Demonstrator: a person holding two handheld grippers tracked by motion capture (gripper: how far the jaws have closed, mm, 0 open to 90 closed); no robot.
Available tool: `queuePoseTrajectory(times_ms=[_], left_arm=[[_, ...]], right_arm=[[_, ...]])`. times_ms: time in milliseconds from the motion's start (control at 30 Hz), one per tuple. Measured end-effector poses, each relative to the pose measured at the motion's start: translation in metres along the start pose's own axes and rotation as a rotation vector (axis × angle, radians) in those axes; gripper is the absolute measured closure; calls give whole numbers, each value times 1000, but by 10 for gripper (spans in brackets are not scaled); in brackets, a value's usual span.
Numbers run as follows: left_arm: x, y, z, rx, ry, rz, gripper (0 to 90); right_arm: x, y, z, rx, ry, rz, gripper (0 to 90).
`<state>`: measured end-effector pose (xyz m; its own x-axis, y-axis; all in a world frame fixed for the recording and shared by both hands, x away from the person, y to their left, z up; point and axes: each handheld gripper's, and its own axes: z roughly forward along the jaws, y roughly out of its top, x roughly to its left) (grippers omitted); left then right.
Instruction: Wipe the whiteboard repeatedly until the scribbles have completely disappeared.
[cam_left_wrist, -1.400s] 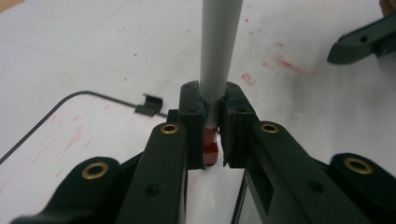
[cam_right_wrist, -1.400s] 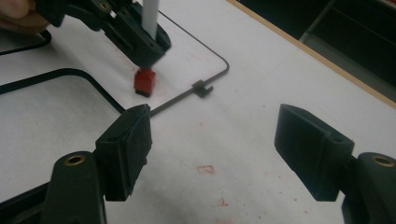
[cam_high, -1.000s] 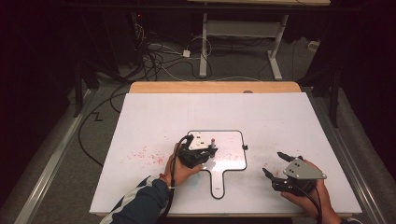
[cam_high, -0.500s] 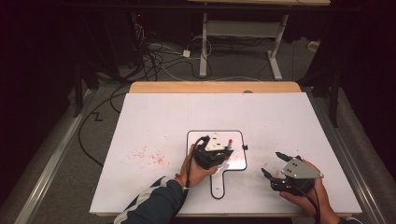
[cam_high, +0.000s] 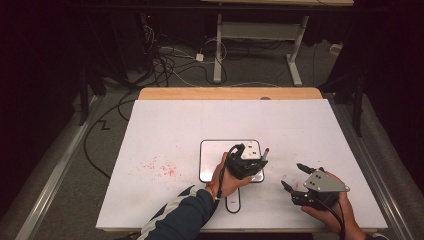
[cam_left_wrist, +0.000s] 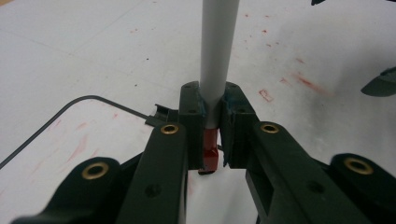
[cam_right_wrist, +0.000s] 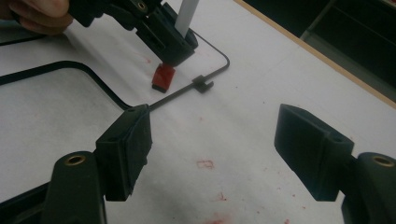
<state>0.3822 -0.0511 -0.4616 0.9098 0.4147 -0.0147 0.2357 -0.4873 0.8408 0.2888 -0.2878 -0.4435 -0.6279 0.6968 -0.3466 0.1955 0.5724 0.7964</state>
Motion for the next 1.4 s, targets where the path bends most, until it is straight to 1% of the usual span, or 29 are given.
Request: queuePoseTrajectory(times_ms=[67, 133, 167, 233, 300, 433, 500, 533, 600, 667, 733, 800, 833, 867, 933, 1033, 1200, 1300, 1367, 1400], left_arm=[[1, 0, -1, 3, 3, 1, 787], [3, 0, -3, 14, 29, 16, 787], [6, -1, -4, 15, 42, 10, 787], [14, -4, -9, 15, 55, -19, 787], [19, -8, -14, 15, 65, -29, 787], [23, -15, -21, 3, 58, -46, 787], [22, -18, -25, 0, 58, -41, 787], [22, -19, -26, -1, 61, -36, 787], [25, -23, -30, -6, 63, -43, 787], [27, -26, -34, -4, 76, -47, 787], [32, -29, -39, -5, 83, -64, 787], [35, -31, -40, -14, 79, -85, 787], [34, -31, -40, -20, 77, -95, 787], [33, -30, -38, -21, 82, -92, 787], [28, -28, -33, -23, 71, -81, 787], [16, -19, -20, -22, 50, -49, 787], [1, -9, -5, -21, 12, -21, 787], [-4, -7, -4, -7, 13, -1, 787], [-1, -7, -7, 5, 10, -1, 787], [0, -8, -9, 10, 22, 0, 787]], right_arm=[[0, 0, 0, -1, -2, -3, 282], [0, 0, 0, 2, -2, -5, 282], [0, 0, 0, 6, -4, -7, 282], [0, 0, 0, 9, -6, -2, 283], [0, 0, -1, 6, -5, -3, 283], [1, 1, 0, 6, -1, -7, 283], [2, 0, 0, 10, -4, -6, 283], [1, 0, 1, 11, -4, -9, 283], [1, 0, 0, 12, -7, -8, 283], [1, 0, 0, 13, -9, -8, 283], [1, 0, 1, 15, -10, -11, 283], [2, 0, 1, 18, -8, -12, 283], [2, 0, 2, 19, -7, -14, 283], [2, 0, 2, 18, -7, -18, 283], [3, 1, 2, 21, -7, -14, 283], [3, 1, 3, 19, -6, -17, 283], [3, 1, 3, 19, -1, -18, 283], [2, 0, 3, 15, -2, -14, 283], [2, 0, 2, 16, -4, -13, 283], [2, -1, 1, 18, -6, -15, 283]])
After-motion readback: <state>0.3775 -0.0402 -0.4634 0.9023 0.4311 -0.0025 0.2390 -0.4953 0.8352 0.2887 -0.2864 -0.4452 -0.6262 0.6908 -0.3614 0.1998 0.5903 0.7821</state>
